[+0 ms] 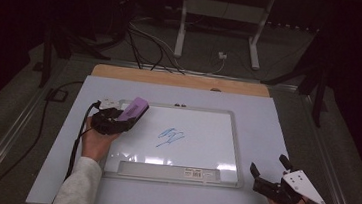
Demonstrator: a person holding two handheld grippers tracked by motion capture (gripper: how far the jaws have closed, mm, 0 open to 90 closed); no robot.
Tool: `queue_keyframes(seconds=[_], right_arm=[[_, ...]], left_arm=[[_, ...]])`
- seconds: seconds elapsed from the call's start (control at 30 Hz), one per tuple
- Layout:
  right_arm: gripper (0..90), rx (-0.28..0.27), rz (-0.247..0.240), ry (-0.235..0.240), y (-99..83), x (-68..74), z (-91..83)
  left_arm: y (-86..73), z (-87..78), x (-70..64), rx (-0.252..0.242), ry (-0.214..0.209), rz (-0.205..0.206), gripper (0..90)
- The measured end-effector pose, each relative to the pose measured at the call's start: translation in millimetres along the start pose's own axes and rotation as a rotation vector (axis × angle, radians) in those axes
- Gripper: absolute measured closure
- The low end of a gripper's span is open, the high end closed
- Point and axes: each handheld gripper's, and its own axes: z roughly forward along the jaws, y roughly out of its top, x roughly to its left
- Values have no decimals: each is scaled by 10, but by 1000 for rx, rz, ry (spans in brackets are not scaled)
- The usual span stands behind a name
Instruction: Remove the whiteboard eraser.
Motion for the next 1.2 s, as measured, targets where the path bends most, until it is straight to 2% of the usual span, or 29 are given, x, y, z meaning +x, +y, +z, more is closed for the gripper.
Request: queue_keyframes(seconds=[0.37, 0.87, 1.2], right_arm=[[13, -1, 5, 2, 0, 7, 6], [13, -1, 2, 5, 0, 4, 16], [29, 6, -2, 8, -6, 9, 26]], left_arm=[[-21, 18, -172, 10, -29, 46, 416], [-74, 92, -347, 19, -60, 73, 416], [-124, 148, -459, 51, -79, 109, 416]])
